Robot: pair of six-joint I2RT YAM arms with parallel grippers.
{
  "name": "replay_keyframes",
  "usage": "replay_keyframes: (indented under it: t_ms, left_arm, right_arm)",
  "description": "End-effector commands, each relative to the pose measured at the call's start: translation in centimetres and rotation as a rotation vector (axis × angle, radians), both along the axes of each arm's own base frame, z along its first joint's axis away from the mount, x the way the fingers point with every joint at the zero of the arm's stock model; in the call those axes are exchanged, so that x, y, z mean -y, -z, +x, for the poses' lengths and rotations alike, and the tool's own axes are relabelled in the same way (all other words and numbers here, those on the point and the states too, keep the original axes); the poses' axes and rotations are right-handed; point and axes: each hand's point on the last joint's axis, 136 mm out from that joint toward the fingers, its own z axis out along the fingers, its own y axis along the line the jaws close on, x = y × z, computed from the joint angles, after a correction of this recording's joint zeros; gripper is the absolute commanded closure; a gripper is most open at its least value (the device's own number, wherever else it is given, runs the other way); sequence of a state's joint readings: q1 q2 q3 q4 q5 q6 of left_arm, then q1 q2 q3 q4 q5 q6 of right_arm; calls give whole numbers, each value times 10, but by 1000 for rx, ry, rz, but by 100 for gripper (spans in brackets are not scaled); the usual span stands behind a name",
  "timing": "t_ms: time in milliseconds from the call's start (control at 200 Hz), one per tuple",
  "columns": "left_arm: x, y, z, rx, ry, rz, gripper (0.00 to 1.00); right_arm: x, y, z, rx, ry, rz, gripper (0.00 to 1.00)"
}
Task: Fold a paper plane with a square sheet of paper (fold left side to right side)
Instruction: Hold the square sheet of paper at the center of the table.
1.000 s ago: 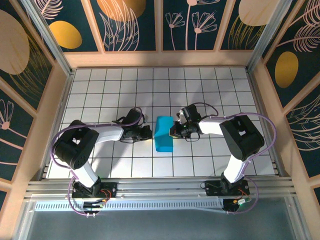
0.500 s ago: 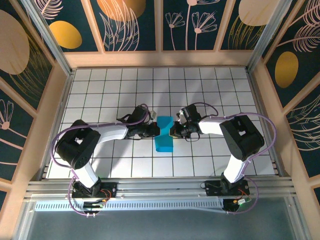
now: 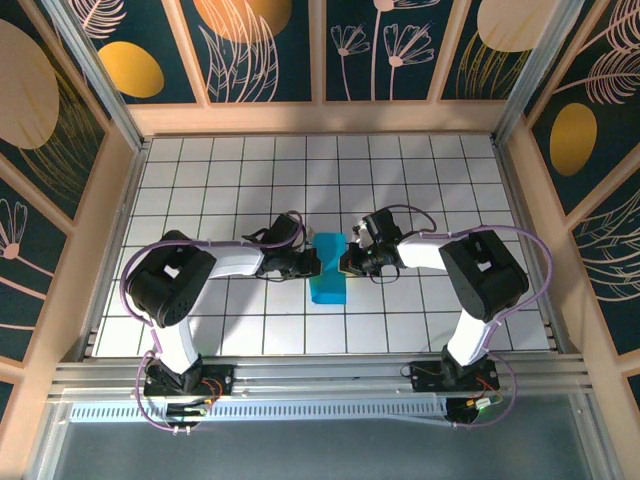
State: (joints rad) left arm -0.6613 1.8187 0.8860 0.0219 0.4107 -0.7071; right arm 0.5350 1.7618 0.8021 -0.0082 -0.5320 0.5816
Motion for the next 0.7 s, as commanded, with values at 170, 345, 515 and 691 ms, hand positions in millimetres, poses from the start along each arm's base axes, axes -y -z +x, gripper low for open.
replay_keyframes:
  t_ms: [170,345,515,691]
  left_arm:
    - [-12,17,-8,-54,-14,77,96]
    - [-12,19,-8,-60,-14,81,97]
    - [-13,20,-8,-62,-15,84,97]
    - [-13,21,-8,-65,-14,85,97]
  right_arm:
    - [16,18,-8,-34,18,-107,100]
    - [-6,-22,12,47,9,4,100]
    - [-21,-46,23,94,-6,65,100]
    - [-43,-48,27,106,-34,103,100]
